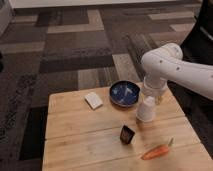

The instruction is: Place the ceramic cup over the eraser

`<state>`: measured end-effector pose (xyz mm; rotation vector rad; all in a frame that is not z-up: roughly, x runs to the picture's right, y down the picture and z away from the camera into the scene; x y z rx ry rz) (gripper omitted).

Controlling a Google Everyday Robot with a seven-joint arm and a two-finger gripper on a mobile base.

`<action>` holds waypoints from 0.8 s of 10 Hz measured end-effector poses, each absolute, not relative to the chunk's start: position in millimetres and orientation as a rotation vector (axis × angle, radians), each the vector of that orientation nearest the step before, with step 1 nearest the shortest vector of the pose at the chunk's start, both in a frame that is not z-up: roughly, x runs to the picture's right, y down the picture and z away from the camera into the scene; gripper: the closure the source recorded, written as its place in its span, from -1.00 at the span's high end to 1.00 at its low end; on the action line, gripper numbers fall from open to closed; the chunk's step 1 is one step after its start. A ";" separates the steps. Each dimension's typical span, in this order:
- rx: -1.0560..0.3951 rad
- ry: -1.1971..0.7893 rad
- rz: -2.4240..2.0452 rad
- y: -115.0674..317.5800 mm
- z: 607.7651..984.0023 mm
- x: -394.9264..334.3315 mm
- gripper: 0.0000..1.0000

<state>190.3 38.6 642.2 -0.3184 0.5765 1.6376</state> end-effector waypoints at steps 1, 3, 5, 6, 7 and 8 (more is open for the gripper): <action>-0.310 0.557 1.617 31.8 629.6 176.0 -1.00; -0.308 0.518 1.587 21.2 603.7 149.0 -1.00; -0.347 0.485 1.551 20.3 592.7 124.0 -1.00; -0.379 0.467 1.540 22.6 587.8 111.3 -1.00; -0.388 0.452 1.537 22.2 586.6 105.9 -1.00; -0.387 0.451 1.538 21.9 586.6 106.0 -1.00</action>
